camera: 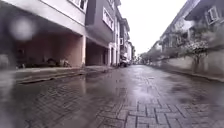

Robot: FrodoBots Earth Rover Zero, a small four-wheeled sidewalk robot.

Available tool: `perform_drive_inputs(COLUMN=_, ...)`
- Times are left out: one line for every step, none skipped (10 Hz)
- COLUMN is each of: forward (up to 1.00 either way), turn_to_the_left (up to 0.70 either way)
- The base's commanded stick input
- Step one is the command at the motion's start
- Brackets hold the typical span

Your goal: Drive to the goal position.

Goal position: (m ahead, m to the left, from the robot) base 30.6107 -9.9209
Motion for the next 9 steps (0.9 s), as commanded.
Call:
perform_drive_inputs(forward=0.0, turn_to_the_left=0.0)
perform_drive_inputs(forward=0.0, turn_to_the_left=0.0)
perform_drive_inputs(forward=0.0, turn_to_the_left=0.0)
perform_drive_inputs(forward=0.0, turn_to_the_left=0.0)
perform_drive_inputs(forward=0.0, turn_to_the_left=0.0)
perform_drive_inputs(forward=0.0, turn_to_the_left=0.0)
perform_drive_inputs(forward=0.22, turn_to_the_left=0.0)
perform_drive_inputs(forward=0.53, turn_to_the_left=0.0)
perform_drive_inputs(forward=0.64, turn_to_the_left=0.0)
